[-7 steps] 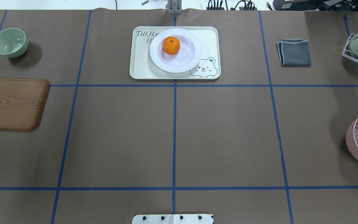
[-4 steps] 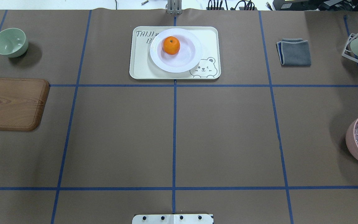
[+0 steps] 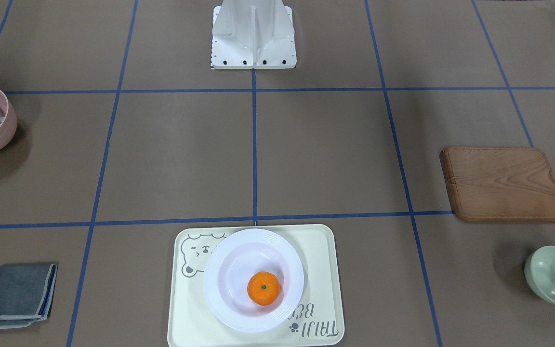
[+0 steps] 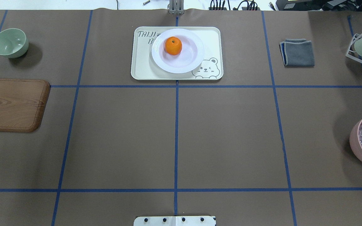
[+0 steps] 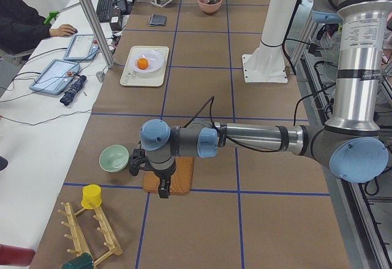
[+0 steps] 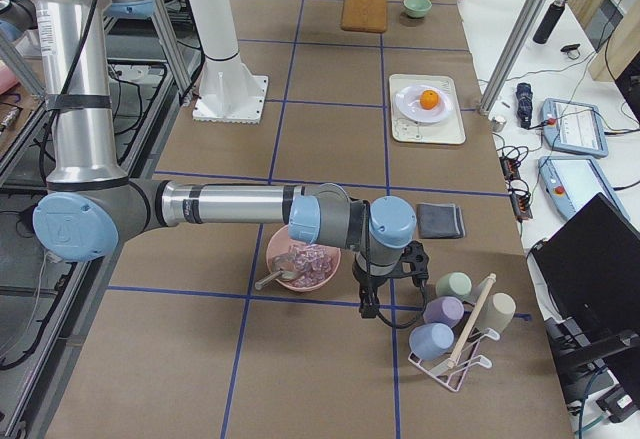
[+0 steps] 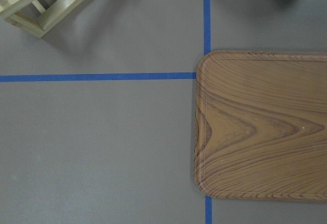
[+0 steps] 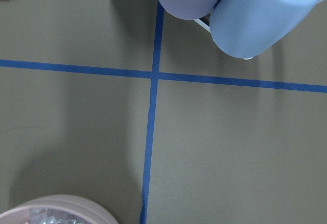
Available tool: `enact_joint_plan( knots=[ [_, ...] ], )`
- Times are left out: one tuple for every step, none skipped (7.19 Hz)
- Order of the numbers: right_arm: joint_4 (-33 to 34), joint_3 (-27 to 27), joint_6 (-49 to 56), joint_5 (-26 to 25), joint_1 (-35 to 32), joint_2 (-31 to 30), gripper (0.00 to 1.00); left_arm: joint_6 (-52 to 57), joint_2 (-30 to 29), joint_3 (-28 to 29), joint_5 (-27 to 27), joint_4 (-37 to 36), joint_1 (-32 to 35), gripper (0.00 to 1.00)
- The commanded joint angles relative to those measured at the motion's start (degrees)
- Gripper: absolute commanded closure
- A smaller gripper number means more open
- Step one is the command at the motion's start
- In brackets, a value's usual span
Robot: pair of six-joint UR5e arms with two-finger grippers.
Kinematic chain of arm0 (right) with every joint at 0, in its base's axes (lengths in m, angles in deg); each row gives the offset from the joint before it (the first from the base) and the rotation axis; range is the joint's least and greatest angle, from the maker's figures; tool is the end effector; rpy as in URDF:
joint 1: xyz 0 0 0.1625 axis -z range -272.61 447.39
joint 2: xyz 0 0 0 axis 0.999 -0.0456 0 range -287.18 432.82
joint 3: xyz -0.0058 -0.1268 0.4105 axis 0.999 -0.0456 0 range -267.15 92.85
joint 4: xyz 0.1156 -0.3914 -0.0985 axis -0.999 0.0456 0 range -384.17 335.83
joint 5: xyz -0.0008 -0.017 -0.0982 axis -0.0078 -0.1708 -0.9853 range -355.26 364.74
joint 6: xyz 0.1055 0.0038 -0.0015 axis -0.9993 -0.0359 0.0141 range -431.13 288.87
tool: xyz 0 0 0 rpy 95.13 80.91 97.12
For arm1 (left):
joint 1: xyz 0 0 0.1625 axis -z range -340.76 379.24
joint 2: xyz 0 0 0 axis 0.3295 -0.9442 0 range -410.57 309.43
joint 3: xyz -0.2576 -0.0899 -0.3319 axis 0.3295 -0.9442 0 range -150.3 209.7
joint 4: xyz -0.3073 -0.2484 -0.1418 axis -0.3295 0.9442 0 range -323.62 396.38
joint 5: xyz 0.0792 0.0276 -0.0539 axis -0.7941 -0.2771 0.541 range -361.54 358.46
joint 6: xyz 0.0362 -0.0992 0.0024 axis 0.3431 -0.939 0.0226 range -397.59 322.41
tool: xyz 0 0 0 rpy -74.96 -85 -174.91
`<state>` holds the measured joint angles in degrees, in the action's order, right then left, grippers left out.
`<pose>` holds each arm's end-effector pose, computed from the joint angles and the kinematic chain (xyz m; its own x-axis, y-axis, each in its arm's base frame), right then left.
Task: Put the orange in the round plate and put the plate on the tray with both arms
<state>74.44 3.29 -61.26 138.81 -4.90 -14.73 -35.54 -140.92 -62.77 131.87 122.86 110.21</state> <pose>0.0801 -0.5048 0.6572 0.7114 -0.0740 0.6989 0.0835 0.9963 0.0204 -0.0692 -0.4978 0.6505 0.7263 0.0150 -0.6872 -0.0089 0.9999 0.0124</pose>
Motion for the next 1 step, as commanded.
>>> enact_joint_plan(
  knots=[
    [0.0, 0.1, 0.0, 0.2, 0.0, 0.0, 0.00, 0.1, 0.1, 0.2, 0.0, 0.0, 0.0, 0.02]
  ],
)
